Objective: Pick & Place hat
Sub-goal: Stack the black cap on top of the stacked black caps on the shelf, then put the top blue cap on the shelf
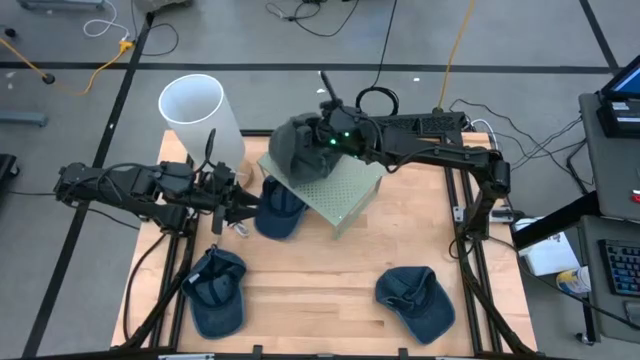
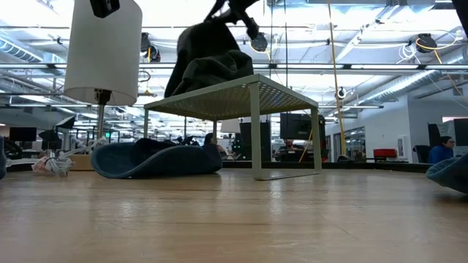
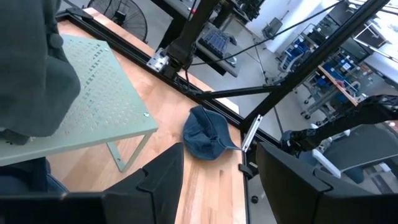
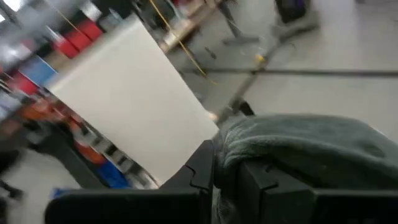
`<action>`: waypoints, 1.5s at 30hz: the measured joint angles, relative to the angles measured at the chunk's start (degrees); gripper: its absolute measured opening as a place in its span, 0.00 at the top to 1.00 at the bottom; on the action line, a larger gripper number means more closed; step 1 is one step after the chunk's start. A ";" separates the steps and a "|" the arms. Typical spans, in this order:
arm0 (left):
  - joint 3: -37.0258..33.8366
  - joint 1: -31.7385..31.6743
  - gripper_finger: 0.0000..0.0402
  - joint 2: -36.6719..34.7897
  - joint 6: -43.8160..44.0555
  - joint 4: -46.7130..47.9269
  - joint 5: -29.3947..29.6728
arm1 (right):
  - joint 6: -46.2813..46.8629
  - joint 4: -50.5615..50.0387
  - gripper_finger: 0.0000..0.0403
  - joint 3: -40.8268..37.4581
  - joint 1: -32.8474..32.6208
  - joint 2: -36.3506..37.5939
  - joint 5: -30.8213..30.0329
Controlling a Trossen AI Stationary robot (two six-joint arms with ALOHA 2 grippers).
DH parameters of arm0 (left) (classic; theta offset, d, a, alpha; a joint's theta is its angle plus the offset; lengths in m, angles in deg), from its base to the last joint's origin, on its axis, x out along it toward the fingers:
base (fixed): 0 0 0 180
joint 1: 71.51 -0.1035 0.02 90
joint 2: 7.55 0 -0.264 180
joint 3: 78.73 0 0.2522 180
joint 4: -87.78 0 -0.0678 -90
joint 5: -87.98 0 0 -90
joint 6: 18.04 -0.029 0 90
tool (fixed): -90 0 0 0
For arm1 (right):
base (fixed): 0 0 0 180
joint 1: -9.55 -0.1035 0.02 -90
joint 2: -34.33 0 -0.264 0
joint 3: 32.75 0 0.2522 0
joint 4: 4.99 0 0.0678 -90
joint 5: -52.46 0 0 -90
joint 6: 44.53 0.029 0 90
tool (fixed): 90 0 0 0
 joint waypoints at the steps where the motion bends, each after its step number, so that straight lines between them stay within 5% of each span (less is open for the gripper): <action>1: 0.00 0.00 0.48 0.00 0.00 -0.01 0.02 | -0.24 -2.38 0.95 -0.02 0.01 0.63 -0.08; 13: 0.00 -0.02 0.48 0.02 -0.10 0.31 -0.92 | 0.89 -18.45 0.95 -0.27 -1.21 1.00 -2.97; 19: 0.00 -0.02 0.48 0.02 0.23 0.31 -1.05 | 4.67 -18.84 0.94 -5.18 -1.17 1.00 -2.83; 37: 0.00 0.00 0.48 0.02 -0.28 1.49 -1.03 | 1.60 -19.06 0.64 -9.86 -3.13 5.41 -2.82; 45: 0.00 -0.02 0.48 0.02 1.60 1.68 -1.01 | 3.21 -26.06 0.62 -9.90 -5.85 9.93 -2.81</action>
